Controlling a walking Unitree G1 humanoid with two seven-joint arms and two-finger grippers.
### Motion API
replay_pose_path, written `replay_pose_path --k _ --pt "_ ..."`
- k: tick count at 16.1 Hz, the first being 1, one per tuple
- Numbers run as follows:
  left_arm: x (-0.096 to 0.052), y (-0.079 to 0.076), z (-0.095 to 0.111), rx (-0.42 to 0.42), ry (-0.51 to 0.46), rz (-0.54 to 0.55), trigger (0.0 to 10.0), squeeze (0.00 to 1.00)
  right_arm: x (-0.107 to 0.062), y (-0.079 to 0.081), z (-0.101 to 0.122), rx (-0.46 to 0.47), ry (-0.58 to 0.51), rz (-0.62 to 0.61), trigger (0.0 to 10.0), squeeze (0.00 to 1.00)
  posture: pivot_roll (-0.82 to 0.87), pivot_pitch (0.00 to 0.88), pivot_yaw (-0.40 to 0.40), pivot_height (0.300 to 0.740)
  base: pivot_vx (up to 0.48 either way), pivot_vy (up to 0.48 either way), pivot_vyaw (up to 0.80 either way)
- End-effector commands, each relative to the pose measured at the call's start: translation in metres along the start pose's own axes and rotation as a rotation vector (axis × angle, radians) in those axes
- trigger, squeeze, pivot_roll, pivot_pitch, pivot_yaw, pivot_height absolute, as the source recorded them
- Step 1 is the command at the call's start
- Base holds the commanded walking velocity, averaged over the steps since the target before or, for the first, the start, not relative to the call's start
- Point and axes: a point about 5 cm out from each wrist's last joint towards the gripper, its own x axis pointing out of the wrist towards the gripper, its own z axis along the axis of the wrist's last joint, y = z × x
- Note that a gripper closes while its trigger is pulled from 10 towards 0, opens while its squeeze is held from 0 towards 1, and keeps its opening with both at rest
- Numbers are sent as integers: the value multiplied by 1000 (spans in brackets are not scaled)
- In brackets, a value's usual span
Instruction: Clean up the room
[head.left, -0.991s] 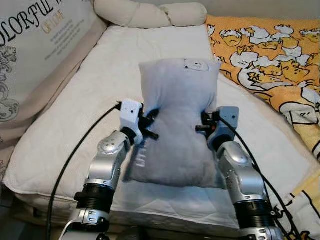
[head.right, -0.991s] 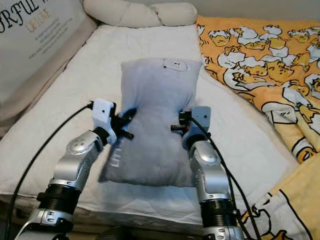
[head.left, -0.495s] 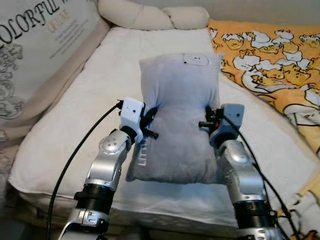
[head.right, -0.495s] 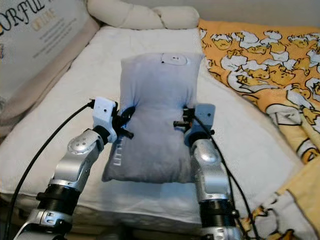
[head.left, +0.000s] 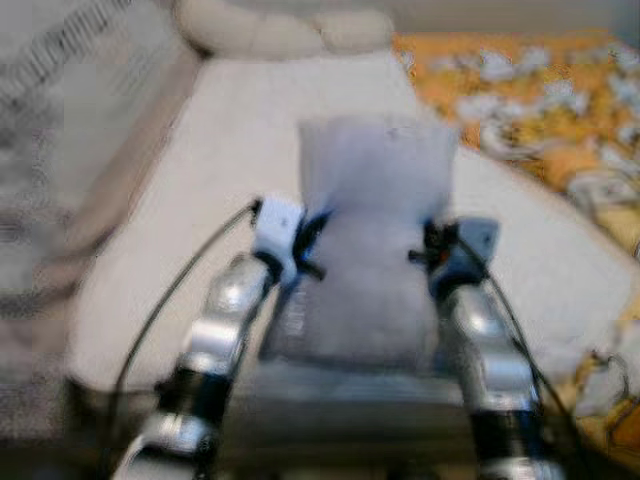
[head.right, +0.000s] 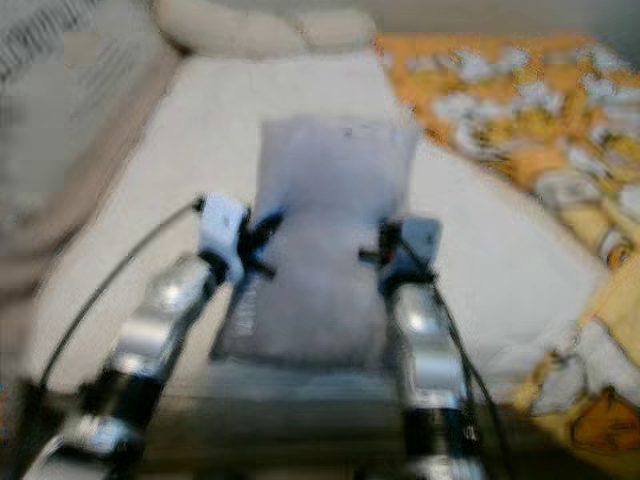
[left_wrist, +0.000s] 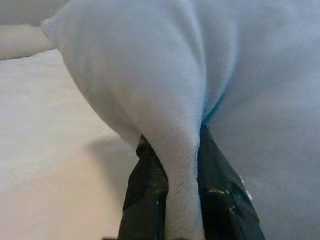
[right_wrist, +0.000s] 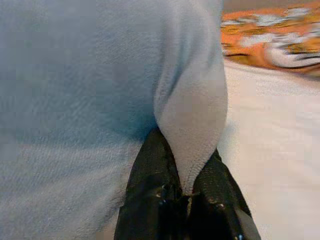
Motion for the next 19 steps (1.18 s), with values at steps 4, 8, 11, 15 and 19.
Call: replay_pose_path --k 4,8,11,15,19 --pt "2 1 8 11 -35 18 10000 0 3 -4 18 -39 -98 4 10000 0 -44 0 41 740 0 462 0" --pt "5 -2 9 13 -39 12 10000 0 3 -10 20 -54 -128 -42 10000 0 -43 0 36 740 0 464 0" --pt "5 -1 11 18 -44 30 10000 0 5 -13 12 -62 -48 -56 10000 0 -36 0 31 740 0 140 0" --pt "6 0 11 -3 -51 24 10000 0 5 -12 11 -27 -39 -43 10000 0 -40 0 37 740 0 0 0" --pt "7 -1 13 1 -56 14 10000 0 5 -12 8 -46 -17 -41 10000 0 -43 0 40 740 0 0 0"
